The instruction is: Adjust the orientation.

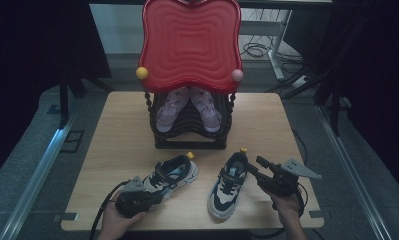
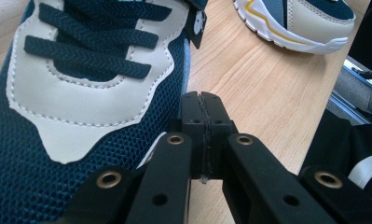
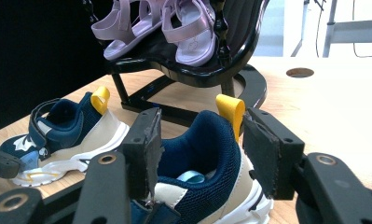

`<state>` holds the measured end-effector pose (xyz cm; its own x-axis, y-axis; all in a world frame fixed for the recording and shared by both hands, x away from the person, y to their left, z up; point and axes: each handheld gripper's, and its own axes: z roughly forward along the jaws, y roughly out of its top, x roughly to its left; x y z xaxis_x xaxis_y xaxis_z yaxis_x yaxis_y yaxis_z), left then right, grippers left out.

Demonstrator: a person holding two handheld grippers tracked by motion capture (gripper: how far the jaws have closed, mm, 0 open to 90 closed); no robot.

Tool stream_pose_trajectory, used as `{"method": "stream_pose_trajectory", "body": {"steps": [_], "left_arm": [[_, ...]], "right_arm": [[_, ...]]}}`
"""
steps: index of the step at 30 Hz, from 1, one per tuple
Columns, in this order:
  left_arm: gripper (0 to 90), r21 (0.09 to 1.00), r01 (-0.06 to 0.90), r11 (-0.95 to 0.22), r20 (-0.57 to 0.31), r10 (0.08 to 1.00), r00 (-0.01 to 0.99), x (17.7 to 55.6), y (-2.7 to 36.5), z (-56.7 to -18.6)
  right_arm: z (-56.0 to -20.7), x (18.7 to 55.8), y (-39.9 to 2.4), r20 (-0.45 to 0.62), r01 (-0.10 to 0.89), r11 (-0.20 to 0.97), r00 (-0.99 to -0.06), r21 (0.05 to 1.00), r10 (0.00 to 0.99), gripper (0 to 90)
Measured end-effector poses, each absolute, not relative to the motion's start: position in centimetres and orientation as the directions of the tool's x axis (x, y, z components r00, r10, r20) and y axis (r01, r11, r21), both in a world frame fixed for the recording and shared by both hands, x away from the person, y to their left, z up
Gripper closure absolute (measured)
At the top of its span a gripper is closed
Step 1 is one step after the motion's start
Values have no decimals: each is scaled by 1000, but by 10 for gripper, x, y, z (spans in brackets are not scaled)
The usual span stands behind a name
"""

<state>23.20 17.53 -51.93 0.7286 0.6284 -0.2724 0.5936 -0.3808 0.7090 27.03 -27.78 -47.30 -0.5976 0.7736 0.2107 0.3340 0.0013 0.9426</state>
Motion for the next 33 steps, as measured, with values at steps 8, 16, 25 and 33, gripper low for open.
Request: {"method": "stream_pose_trajectory", "body": {"steps": [8, 16, 25, 33], "left_arm": [[894, 713, 606, -351, -274, 657, 703, 236, 189, -518], [894, 717, 615, -328, -273, 680, 681, 240, 199, -519], [890, 725, 624, -292, -280, 703, 654, 243, 210, -518], [894, 729, 628, -274, -284, 713, 641, 246, 215, -519]], "right_arm": [[-473, 271, -278, 211, 333, 0, -598, 943, 773, 475], [-473, 271, -279, 214, 335, -3, -594, 942, 775, 475], [-474, 271, -279, 214, 338, -1, -594, 941, 776, 475], [-475, 272, -278, 211, 337, 4, -596, 941, 775, 475]]}}
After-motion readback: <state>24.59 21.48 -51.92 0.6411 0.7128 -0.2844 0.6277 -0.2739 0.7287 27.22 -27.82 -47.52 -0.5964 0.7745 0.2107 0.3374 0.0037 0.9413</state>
